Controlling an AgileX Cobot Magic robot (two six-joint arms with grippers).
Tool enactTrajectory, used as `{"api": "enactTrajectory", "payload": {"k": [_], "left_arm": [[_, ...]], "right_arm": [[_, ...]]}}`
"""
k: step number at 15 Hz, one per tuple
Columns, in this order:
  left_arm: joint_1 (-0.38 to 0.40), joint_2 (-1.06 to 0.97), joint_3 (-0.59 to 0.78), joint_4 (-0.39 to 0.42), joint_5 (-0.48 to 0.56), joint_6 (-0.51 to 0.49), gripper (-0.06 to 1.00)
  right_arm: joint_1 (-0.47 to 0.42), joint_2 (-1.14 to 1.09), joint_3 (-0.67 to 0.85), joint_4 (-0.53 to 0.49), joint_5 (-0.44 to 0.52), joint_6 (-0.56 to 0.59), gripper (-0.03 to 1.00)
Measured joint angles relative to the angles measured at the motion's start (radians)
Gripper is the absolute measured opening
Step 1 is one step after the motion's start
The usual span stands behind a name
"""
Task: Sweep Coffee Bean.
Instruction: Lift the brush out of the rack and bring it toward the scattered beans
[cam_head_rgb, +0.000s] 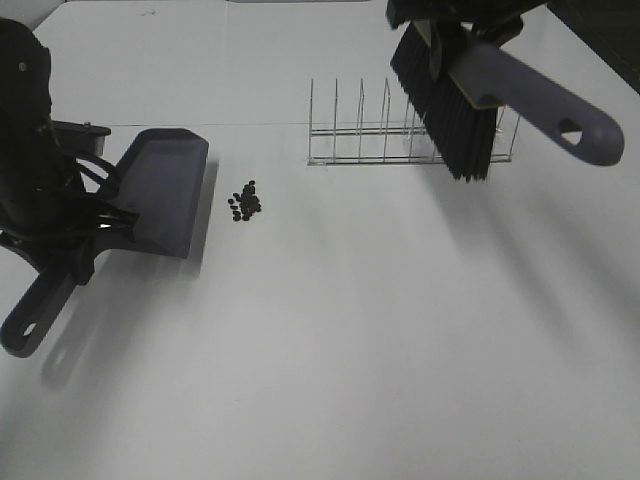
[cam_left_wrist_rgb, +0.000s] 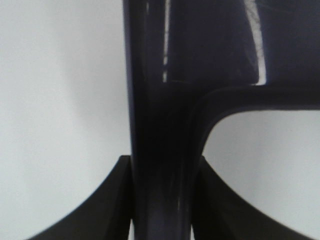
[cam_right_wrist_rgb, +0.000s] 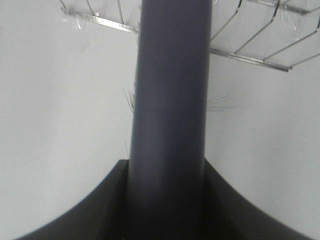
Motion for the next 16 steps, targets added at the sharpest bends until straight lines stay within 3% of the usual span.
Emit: {"api": "enactTrajectory", "payload": {"k": [3, 10, 13, 16], "left_arm": [[0.0, 0.028, 0.0, 0.006, 0.005, -0.019, 0.27], [-0.012, 0.089, 0.0, 0.0, -0.021, -0.032, 0.27], [-0.055, 0.114, -0.015, -0.007, -0.032, -0.039, 0.27], [-0.068, 0.165, -0.077, -0.023, 0.015, -0.056, 0.27]], "right_arm": [[0.097, 0.022, 0.104, -0.139, -0.042, 0.122, 0.35], [0.13, 0.172, 0.115, -0.155, -0.101, 0.173, 0.35], [0.132, 0.204, 0.115, -0.143, -0.156, 0.175, 0.35], [0.15, 0.24, 0.098, -0.144, -0.202, 0.169, 0.35]]}}
